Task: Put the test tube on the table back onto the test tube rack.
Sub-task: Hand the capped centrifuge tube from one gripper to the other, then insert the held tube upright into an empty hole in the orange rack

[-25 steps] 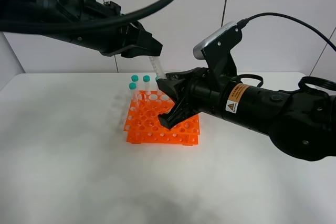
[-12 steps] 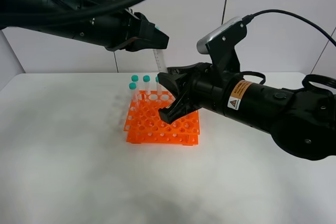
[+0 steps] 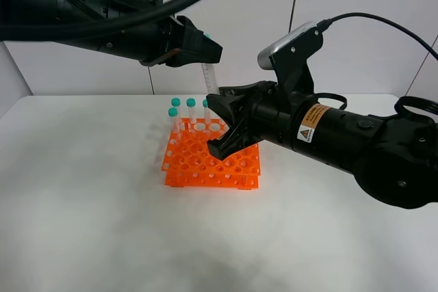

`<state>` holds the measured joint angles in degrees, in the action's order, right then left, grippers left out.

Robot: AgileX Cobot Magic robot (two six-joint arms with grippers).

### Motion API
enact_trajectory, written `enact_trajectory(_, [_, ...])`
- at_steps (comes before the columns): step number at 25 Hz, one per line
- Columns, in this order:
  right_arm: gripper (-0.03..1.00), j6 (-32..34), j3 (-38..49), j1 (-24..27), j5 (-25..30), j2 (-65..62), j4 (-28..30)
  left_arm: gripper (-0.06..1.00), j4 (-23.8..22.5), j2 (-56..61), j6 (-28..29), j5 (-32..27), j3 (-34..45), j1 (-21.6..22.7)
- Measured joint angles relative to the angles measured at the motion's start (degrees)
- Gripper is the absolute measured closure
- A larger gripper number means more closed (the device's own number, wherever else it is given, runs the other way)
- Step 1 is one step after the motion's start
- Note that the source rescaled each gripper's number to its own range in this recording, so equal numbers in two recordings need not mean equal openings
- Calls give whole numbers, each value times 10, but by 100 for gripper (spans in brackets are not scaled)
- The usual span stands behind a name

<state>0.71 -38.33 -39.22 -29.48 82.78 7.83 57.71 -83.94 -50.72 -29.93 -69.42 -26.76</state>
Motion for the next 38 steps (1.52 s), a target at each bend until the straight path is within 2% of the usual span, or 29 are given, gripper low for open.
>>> enact_trajectory(9, [97, -2, 0, 0, 0, 0, 0, 94, 1, 0, 0, 1, 0, 0])
enact_trajectory(12, [90, -7, 0, 0, 1, 0, 2, 94, 6, 0, 0, 1, 0, 0])
enact_trajectory(14, [74, -7, 0, 0, 5, 1, 9, 94, 18, 0, 0, -1, 0, -1])
enact_trajectory(17, [35, -12, 0, 0, 3, 1, 6, 94, 21, 1, 0, -1, 0, -1])
enact_trajectory(18, [25, -13, 0, 0, 2, 1, 1, 94, 21, 1, 0, -1, 0, -1])
enact_trajectory(20, [16, -13, 0, 0, -1, 1, -16, 94, 21, 1, 0, -1, 0, -1])
enact_trajectory(24, [11, -29, 0, 0, -1, 1, -33, 94, 21, 1, 0, -1, 0, -1])
enact_trajectory(35, [11, -68, 0, 0, 2, 1, -42, 94, 21, 1, 0, 1, 0, -1])
enact_trajectory(38, [2, -84, 0, 0, 18, 1, -43, 94, 21, 1, 0, 3, 0, -1])
